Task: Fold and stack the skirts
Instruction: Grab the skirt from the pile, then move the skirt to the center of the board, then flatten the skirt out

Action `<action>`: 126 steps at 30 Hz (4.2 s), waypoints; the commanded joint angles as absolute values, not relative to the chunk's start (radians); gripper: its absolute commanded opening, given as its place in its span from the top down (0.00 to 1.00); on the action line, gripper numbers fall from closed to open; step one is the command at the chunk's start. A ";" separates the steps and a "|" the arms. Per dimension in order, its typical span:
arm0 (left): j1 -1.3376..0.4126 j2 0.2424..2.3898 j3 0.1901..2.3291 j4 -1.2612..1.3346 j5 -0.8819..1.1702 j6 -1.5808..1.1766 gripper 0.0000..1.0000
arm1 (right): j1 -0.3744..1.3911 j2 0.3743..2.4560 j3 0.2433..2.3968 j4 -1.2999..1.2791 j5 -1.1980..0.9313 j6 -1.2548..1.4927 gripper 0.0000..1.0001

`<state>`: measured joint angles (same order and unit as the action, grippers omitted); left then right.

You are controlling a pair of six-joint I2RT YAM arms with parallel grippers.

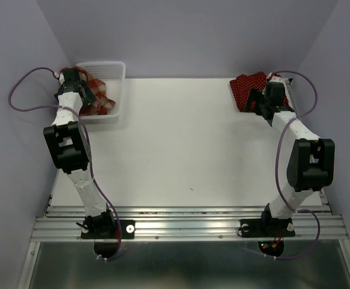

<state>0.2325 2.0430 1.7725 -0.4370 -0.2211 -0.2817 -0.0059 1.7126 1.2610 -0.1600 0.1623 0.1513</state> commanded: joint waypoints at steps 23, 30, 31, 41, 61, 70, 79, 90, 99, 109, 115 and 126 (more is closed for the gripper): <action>0.155 1.425 1.802 0.118 0.366 -0.250 1.00 | -0.005 1.493 1.146 0.023 0.160 0.205 0.00; -0.079 1.368 1.902 0.283 0.478 -0.248 1.00 | -0.005 1.411 1.071 0.121 0.080 0.250 0.00; -0.095 1.370 1.898 0.310 0.504 -0.273 1.00 | -0.005 1.405 1.066 0.126 0.074 0.256 0.00; -0.225 1.505 1.786 0.377 0.490 -0.445 1.00 | -0.005 1.361 1.045 0.058 0.116 0.250 0.00; -0.247 1.487 1.169 -0.106 0.020 -0.471 0.01 | 0.127 1.370 1.019 -0.307 0.156 0.397 0.00; -0.313 1.137 0.735 -0.225 -0.130 -0.646 0.01 | 0.147 1.069 0.786 -0.451 -0.027 0.434 0.00; -0.313 1.261 0.702 -0.114 -0.133 -0.677 0.01 | 0.204 1.002 0.569 -0.298 -0.278 0.416 0.00; -0.314 1.451 0.678 0.067 -0.072 -0.654 0.16 | 0.281 1.249 0.537 0.073 -0.174 0.483 0.27; -0.325 1.415 0.684 0.201 0.063 -0.597 1.00 | 0.281 1.207 0.796 -0.139 -0.097 0.388 0.99; -0.341 1.270 1.194 0.307 -0.035 -0.421 1.00 | 0.270 1.344 1.436 -0.301 0.222 0.246 0.99; -0.304 1.516 1.786 0.232 -0.038 -0.333 1.00 | 0.196 1.673 2.052 -0.255 0.260 -0.039 1.00; -0.259 1.789 2.250 0.119 0.095 -0.351 1.00 | 0.029 1.734 2.211 -0.085 -0.099 0.080 0.97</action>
<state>-0.2852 1.8523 2.2879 0.1074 0.0994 -0.3901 0.0444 1.8801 2.3817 -0.2176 -0.0051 0.0807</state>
